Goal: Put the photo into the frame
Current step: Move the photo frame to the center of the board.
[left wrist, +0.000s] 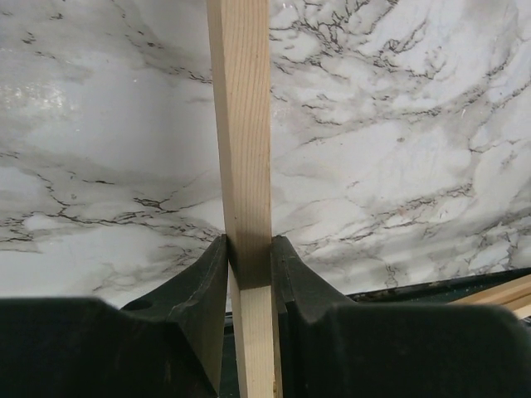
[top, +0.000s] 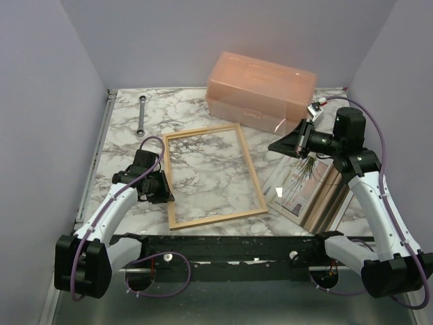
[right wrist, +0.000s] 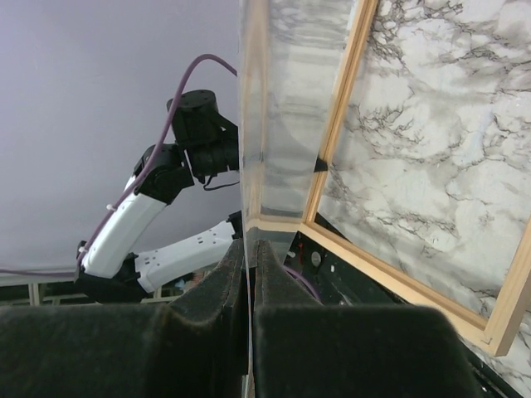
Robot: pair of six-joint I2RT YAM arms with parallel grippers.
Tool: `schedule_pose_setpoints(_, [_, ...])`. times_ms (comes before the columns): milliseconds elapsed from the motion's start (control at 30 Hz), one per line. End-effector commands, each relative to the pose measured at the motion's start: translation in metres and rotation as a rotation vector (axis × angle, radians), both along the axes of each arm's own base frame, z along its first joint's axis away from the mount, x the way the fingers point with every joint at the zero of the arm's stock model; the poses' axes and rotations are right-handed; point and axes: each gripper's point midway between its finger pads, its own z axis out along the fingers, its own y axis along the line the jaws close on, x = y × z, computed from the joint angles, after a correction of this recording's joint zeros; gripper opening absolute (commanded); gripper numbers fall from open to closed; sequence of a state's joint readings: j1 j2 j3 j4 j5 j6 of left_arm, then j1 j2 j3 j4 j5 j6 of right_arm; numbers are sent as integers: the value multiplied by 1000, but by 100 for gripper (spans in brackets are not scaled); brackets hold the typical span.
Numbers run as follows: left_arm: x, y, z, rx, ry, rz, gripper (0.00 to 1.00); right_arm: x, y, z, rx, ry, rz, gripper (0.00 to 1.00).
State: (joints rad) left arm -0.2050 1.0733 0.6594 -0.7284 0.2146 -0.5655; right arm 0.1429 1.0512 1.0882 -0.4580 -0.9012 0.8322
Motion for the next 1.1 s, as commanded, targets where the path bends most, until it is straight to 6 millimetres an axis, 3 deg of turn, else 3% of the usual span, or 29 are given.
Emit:
schedule_pose_setpoints(0, [17, -30, 35, -167, -143, -86, 0, -5, -2, 20, 5, -35, -23, 0])
schedule_pose_setpoints(200, [14, -41, 40, -204, -161, -138, 0, -6, -2, 26, 6, -44, -19, 0])
schedule_pose_setpoints(600, [6, -66, 14, -136, -120, -222, 0, 5, 2, 30, 2, -56, 18, 0])
schedule_pose_setpoints(1067, [13, -76, -17, -95, -76, -161, 0, -2, -10, -19, -119, 7, -16, 0])
